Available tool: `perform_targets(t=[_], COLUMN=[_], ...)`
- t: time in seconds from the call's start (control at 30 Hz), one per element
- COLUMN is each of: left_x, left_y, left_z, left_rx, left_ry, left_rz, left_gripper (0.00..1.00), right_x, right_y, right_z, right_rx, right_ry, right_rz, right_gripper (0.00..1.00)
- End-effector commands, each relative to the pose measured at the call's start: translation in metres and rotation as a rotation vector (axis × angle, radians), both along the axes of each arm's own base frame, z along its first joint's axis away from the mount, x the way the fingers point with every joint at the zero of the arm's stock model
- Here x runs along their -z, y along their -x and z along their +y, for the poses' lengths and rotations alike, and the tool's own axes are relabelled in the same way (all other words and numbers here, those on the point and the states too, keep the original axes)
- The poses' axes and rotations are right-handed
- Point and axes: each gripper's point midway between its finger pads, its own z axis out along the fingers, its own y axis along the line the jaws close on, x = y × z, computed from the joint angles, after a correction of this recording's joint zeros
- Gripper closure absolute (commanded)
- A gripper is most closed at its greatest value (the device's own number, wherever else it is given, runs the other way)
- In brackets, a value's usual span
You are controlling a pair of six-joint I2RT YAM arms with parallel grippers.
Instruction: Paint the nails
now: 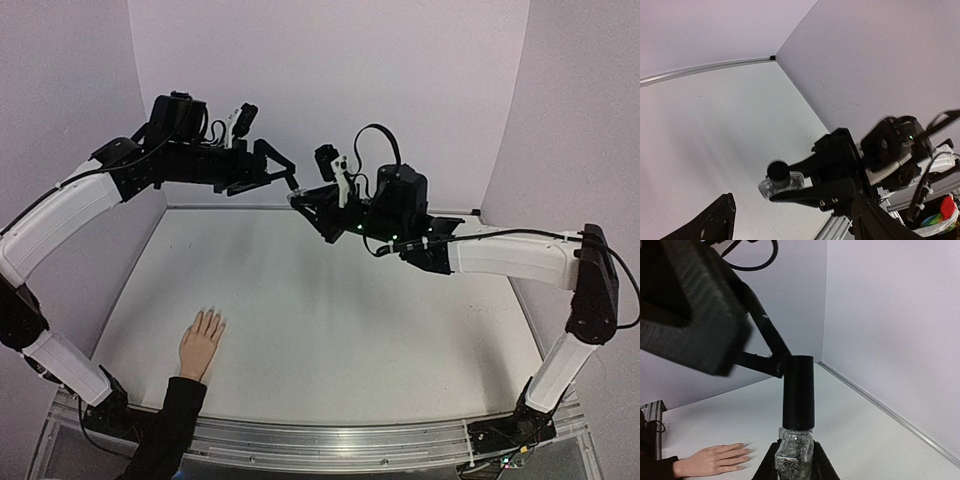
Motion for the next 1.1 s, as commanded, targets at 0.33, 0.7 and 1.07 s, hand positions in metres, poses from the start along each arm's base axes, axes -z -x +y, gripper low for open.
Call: perform_targets(t=[0.33,0.7,1.07], left_x=[-0.06,-0.063,-0.058], left_y=[0.047,0.057,0.017], left_z=[-0.016,-0.013,-0.011], left_rx=[0.288,0.325,0.081], left_ry=[0.282,0.305,0.217], left_rz=[-0.234,-0.256,-0.244], left_gripper=[0.38,0.62,1.0], right_x=[-0.071,-0.076,-0.056], right_y=[0.069,0.058,-0.008], right_z=[-0.001,-0.004,-0.014], right_rx=[-0.471,-0.445,0.103], right_ry=[-0.255,-0.294,-0.249], right_rz=[0.035,0.043,0.02], right_gripper=[1.0,1.0,1.0])
